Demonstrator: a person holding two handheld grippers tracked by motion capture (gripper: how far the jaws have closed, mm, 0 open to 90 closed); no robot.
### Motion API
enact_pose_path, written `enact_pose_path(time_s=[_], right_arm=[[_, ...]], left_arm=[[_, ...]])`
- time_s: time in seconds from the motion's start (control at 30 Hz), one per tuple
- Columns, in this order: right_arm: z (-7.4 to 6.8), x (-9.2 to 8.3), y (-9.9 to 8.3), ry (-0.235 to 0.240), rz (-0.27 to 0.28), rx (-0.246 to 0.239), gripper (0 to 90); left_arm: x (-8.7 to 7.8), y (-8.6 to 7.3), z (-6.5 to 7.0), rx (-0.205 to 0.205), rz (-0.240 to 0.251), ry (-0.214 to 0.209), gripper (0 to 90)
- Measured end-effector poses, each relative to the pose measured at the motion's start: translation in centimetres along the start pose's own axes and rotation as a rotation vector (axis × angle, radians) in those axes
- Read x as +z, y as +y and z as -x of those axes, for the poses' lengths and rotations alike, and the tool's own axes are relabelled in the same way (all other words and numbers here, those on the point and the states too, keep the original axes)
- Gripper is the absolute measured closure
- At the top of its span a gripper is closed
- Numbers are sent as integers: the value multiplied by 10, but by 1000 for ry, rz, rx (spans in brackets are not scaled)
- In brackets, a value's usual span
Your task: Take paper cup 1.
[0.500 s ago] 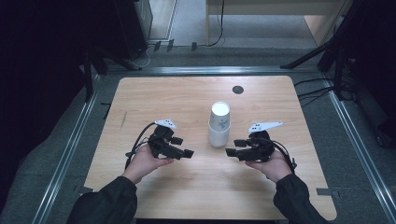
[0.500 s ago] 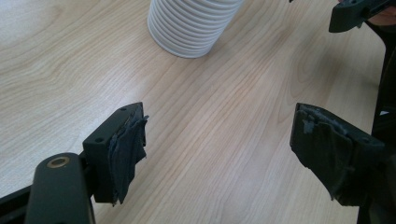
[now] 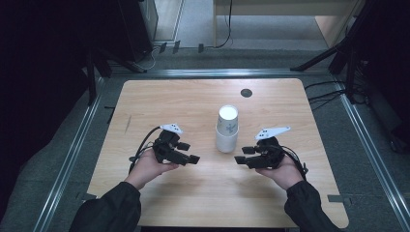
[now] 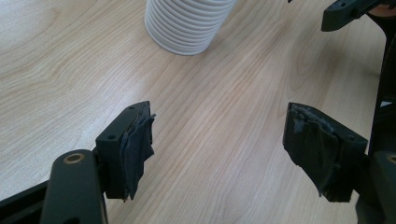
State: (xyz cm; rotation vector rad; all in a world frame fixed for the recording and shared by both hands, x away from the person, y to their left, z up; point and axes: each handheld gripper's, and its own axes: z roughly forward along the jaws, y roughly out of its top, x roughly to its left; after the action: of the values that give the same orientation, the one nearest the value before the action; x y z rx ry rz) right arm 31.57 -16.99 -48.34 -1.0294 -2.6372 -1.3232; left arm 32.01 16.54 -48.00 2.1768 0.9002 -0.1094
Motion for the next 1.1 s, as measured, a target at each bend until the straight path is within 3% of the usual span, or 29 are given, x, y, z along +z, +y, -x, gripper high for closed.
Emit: enact_pose_path(time_s=[0.23,0.33,0.43,0.53,0.8,0.9,1.1], right_arm=[[0,-4,4,1,15,-12,405],[-1,-6,5,-43,14,-34,364],[-1,-6,6,-36,8,-44,367],[-3,-6,9,-29,-28,-99,363],[0,-22,29,15,-73,-124,343],[3,-25,36,5,-108,-133,337],[9,-32,50,0,-145,-174,334]], left_arm=[[-3,-1,0,7,1,-6,243],[-3,-1,0,9,-4,-13,243],[-2,-2,1,19,-12,-15,243],[-1,-2,2,24,-19,-14,243],[-1,-2,3,40,-27,-14,243],[-2,-1,3,55,-31,-8,243],[-5,-2,1,38,-19,-13,244]])
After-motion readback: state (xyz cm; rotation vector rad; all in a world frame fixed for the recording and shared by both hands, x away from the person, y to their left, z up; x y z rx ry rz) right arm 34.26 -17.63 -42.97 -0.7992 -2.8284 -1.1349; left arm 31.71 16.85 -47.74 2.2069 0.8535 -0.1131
